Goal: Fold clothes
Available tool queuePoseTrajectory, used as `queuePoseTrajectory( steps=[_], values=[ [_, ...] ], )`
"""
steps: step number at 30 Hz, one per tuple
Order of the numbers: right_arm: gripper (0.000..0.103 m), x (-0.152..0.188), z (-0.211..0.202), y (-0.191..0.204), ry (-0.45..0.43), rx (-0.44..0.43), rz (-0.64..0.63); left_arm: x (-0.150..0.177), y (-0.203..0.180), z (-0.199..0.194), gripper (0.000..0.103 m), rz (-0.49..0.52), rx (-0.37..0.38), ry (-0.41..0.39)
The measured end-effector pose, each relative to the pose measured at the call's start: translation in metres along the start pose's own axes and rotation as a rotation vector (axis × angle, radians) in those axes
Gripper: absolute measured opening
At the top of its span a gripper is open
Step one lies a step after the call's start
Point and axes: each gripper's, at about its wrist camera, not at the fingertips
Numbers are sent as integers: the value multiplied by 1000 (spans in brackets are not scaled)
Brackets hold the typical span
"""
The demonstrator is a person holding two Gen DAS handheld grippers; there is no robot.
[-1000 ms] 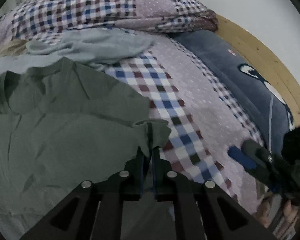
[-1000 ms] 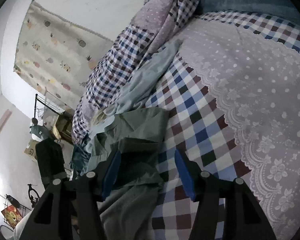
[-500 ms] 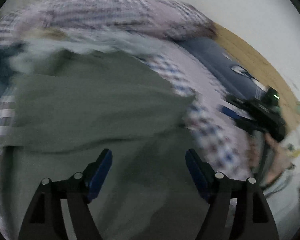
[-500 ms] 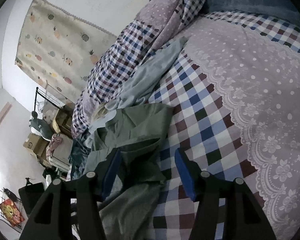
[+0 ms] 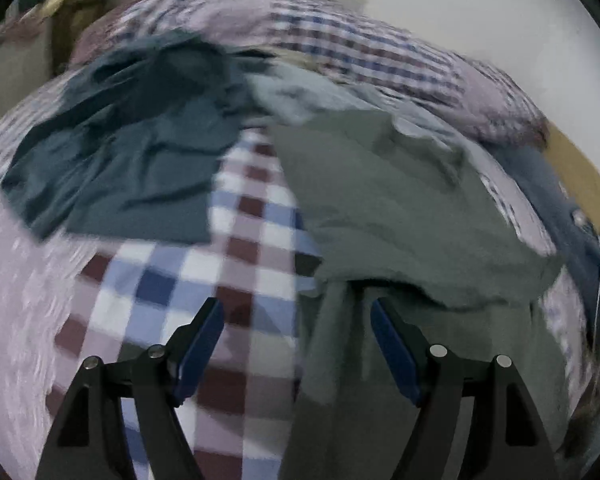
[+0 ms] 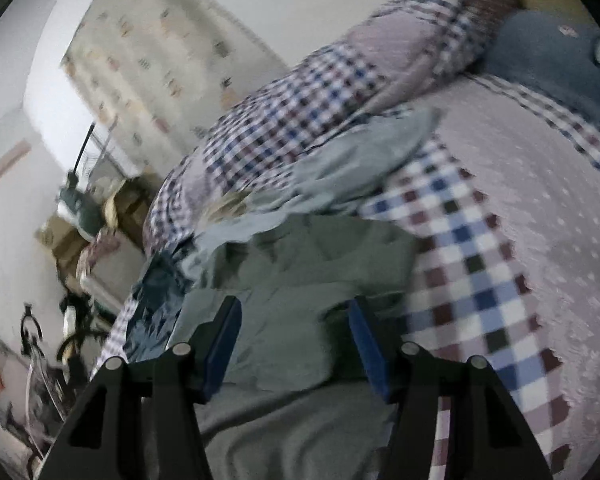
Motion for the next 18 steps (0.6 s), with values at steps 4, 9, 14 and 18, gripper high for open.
queuePoseTrajectory(
  steps=[4,9,14,18],
  values=[
    [61,-9,35,76,66,-15,-152,3,0,15,75,24,40,11],
    [60,-24,97,191,135,-63,-388,-10,26,9,59,-96,194,-6],
    [60,-29,183,278,224,-105,-544,-16,36,19,59,-198,306,-3],
    [59,-10,264,328,340,-64,-686,-23,44,26,54,-288,402,14]
  ],
)
Point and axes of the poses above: each gripper's, at about its wrist camera, not at the fingertips, and z roughly the way its jaws point, y to its left, x to its underside, and after that the axes turned 9 degrees about x, right-handed
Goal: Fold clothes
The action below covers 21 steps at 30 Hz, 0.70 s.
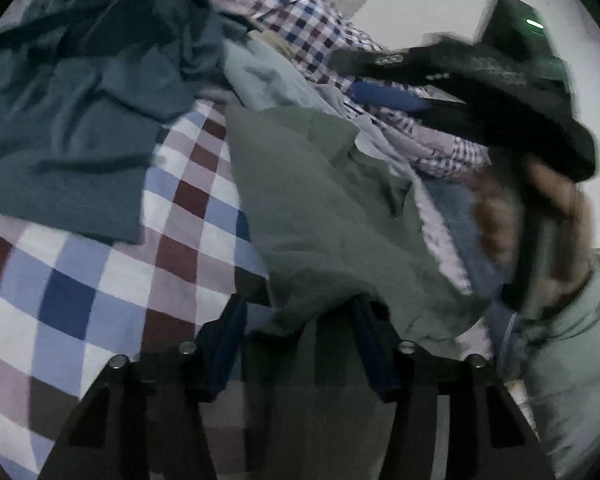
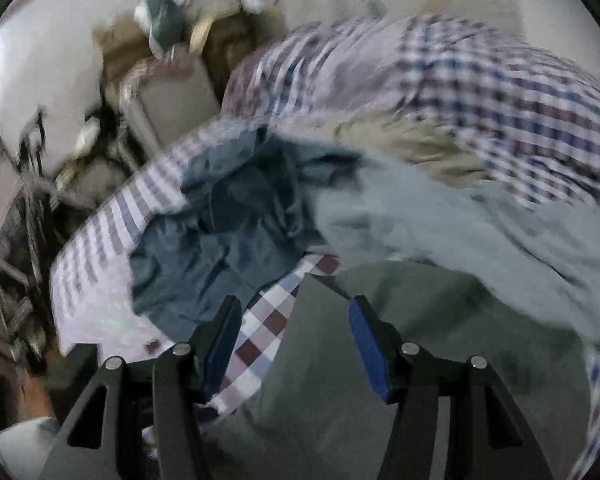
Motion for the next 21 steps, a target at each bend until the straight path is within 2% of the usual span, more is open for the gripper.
queuePoseTrajectory(
  steps=[3,6,9,12,14,15,18,21],
  values=[
    [57,-14,50,17,83,61,-87,-5,5,-4,54,-46,20,-10],
    [57,-24,87,24,145,76,-111,-11,11,-16,54,-84,15,-44],
    [57,-29,114,34,219,115,-172,-17,22,-32,52,-142,16,-93],
    [52,-27,137,42,302,143,-225,-20,33,-46,52,-186,19,-128],
    [36,-24,147,46,340,163,-255,-20,38,-51,52,-200,4,-128],
    [2,-22,148,49,345,179,-278,-20,39,-52,52,-202,2,-125],
    [1,-24,129,53,297,161,-310,-20,43,-54,52,-213,-16,-108],
    [1,-39,83,39,180,129,-250,-18,49,-58,52,-202,-4,-75]
  ],
)
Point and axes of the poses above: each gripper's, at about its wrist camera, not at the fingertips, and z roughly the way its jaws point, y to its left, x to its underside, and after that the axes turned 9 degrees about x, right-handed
